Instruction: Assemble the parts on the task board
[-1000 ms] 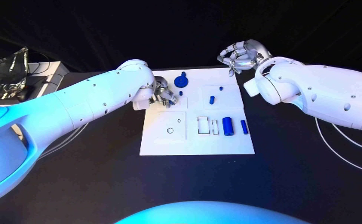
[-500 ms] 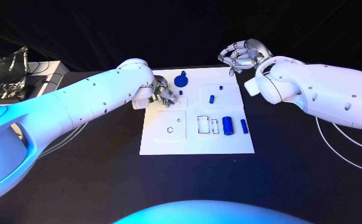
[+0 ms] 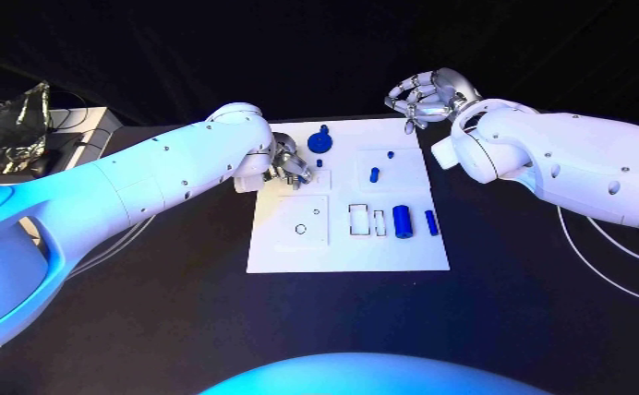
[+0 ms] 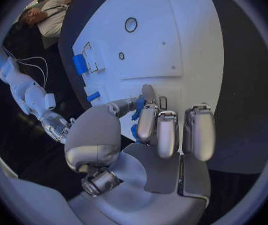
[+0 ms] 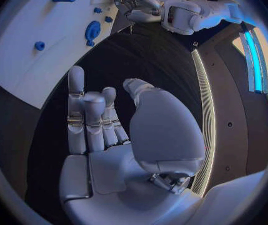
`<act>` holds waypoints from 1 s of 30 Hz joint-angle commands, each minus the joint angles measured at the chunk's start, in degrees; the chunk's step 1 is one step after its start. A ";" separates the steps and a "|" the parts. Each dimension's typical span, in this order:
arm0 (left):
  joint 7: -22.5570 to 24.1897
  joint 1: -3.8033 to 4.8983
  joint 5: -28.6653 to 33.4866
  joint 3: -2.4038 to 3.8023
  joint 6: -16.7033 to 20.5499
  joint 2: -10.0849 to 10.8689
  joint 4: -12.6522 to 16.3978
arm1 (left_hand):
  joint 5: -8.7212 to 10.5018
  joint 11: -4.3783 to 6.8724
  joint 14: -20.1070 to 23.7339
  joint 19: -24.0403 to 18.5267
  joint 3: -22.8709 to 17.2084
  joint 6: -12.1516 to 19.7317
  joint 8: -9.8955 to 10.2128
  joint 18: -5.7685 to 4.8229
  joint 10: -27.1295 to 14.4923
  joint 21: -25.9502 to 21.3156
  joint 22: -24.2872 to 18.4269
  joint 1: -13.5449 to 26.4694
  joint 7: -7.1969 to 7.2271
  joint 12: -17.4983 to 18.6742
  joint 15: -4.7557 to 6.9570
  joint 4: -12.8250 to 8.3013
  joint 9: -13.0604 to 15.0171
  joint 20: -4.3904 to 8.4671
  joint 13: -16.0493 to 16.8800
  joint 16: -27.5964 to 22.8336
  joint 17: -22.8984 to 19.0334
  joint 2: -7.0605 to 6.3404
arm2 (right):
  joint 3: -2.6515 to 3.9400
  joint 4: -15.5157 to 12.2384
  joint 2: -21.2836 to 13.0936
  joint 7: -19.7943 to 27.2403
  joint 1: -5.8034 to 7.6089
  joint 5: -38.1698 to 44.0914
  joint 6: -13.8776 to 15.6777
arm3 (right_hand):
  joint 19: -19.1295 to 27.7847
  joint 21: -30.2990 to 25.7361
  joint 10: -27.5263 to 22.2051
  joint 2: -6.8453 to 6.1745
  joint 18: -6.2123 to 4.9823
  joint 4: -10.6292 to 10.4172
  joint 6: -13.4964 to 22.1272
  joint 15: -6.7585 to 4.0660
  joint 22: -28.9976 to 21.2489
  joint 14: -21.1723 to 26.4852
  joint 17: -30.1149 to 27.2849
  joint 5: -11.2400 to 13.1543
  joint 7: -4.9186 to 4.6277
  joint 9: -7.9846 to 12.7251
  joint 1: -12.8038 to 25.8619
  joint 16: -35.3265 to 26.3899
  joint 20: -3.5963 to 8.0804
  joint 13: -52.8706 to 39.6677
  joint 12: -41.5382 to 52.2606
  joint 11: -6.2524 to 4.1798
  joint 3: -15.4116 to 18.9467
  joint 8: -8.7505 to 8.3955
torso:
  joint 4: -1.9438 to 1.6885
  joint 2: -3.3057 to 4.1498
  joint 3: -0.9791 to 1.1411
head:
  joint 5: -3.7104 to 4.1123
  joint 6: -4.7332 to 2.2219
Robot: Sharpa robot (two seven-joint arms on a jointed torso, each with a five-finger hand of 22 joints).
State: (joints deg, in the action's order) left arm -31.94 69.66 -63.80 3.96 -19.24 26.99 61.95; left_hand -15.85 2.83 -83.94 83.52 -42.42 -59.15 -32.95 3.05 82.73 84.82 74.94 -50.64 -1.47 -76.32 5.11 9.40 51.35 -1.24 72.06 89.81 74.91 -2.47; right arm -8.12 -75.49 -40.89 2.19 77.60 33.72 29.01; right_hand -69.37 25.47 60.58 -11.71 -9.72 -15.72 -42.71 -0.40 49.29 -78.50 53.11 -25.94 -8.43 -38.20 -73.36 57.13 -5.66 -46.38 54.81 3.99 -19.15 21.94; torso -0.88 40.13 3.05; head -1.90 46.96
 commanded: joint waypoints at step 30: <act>-0.71 -0.57 0.21 -0.21 -0.24 0.24 1.87 | 0.03 -0.22 -6.06 0.45 -7.52 -0.01 -0.18 -0.65 0.17 0.20 4.40 -1.73 0.32 0.22 0.14 -6.78 0.19 -0.01 -0.05 0.19 15.09 2.38 | 0.01 0.10 0.09 0.42 -0.04 0.95 -0.79 | -0.53 -0.32 -0.49 -0.51 -0.72 0.08 0.13 -0.06 -0.16 -0.21 0.14 -0.36 -0.35 -0.11 -0.14 -0.30 0.15 0.19 0.03 -0.14 -0.35 -0.30 | -0.07 -0.05 0.03 | 0.14 0.06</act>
State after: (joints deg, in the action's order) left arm -32.25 69.36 -63.41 3.90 -18.45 27.25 63.70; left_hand -15.42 2.82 -83.94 83.52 -42.42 -59.17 -33.26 3.04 82.73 84.82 74.92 -50.31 -1.56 -76.32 5.11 9.41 51.45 -1.24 71.93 89.81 74.91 -2.14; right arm -8.12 -75.39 -40.86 2.16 77.58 34.09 28.99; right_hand -69.58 25.47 60.36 -11.71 -9.72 -15.73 -42.71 -0.40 49.18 -78.50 53.19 -25.94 -8.43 -38.25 -73.37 57.13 -5.45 -46.24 54.80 3.77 -19.15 21.94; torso -0.92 40.10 3.02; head -1.78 47.04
